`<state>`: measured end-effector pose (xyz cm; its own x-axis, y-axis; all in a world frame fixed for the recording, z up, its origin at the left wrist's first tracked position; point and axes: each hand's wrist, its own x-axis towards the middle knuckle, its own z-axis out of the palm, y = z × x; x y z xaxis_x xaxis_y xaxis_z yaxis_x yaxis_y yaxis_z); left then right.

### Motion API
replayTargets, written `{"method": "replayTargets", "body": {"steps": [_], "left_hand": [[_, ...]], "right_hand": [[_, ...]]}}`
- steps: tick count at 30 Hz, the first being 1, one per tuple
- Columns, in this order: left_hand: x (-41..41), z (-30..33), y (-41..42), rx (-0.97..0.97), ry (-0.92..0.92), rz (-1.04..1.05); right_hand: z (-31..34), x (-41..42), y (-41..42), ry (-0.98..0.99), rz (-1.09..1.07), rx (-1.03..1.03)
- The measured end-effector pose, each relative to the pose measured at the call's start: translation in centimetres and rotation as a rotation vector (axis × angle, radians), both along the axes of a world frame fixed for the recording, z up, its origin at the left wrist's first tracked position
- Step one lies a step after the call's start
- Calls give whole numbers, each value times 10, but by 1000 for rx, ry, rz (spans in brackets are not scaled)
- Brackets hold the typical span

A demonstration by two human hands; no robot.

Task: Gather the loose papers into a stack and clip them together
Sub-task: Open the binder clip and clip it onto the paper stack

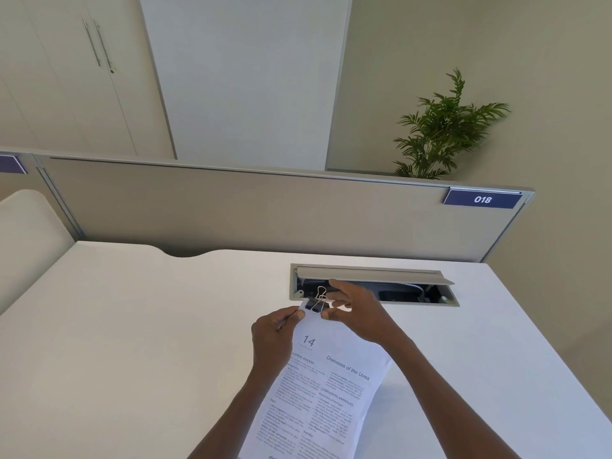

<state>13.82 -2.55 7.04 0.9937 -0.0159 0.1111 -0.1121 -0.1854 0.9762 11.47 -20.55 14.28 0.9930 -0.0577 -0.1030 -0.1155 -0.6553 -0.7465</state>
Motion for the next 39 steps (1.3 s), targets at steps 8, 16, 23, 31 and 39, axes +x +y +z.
{"method": "replayTargets", "body": {"steps": [8,16,23,31,39], "left_hand": [[-2,25,23,-217,118,15],[-6,51,41,-309,118,27],[-1,69,47,-480,166,4],[25,68,57,-579,326,147],[35,45,68,-311,416,161]], "right_hand": [[4,-20,-30,-5,-33,-208],[11,-41,-52,-148,-255,243],[-19,-62,-31,-73,-152,716],[-58,-73,8,-16,-223,567],[-71,-57,36,3,-302,626]]}}
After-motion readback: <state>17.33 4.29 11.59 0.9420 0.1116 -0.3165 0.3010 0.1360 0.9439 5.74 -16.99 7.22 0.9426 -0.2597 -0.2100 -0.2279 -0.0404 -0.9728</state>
